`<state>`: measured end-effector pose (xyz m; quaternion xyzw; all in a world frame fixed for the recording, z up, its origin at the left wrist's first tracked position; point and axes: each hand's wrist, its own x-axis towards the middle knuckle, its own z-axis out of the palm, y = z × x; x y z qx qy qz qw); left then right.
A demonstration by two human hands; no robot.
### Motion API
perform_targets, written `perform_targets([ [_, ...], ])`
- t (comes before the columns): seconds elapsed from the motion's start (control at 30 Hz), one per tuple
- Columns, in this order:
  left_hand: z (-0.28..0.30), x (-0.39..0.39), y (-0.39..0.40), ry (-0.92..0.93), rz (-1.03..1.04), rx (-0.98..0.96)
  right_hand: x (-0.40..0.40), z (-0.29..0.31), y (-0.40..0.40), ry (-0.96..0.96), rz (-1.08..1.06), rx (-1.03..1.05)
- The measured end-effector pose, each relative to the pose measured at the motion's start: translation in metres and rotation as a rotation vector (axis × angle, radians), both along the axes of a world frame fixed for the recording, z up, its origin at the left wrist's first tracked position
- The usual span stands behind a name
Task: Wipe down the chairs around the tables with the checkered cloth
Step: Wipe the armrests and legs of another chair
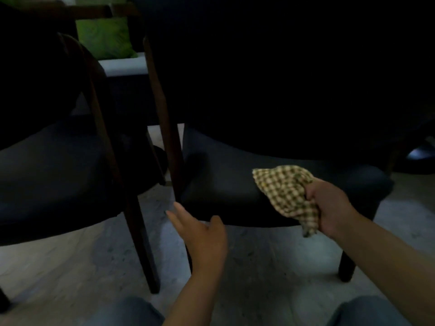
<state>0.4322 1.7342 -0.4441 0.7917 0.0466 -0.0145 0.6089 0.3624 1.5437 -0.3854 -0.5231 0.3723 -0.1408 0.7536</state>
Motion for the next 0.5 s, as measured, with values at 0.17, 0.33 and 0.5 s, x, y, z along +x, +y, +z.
perform_targets([
  [0.17,0.013,-0.021,-0.051,-0.512,-0.367,0.322,-0.046,-0.013,-0.033,0.008,-0.297,0.172],
  [0.33,0.029,-0.01,-0.122,-0.862,-0.842,0.591,-0.075,-0.021,-0.066,-0.145,-0.527,0.317],
  [0.5,0.038,0.026,-0.186,-1.004,-1.184,0.848,-0.093,-0.026,-0.101,-0.358,-0.802,0.335],
])
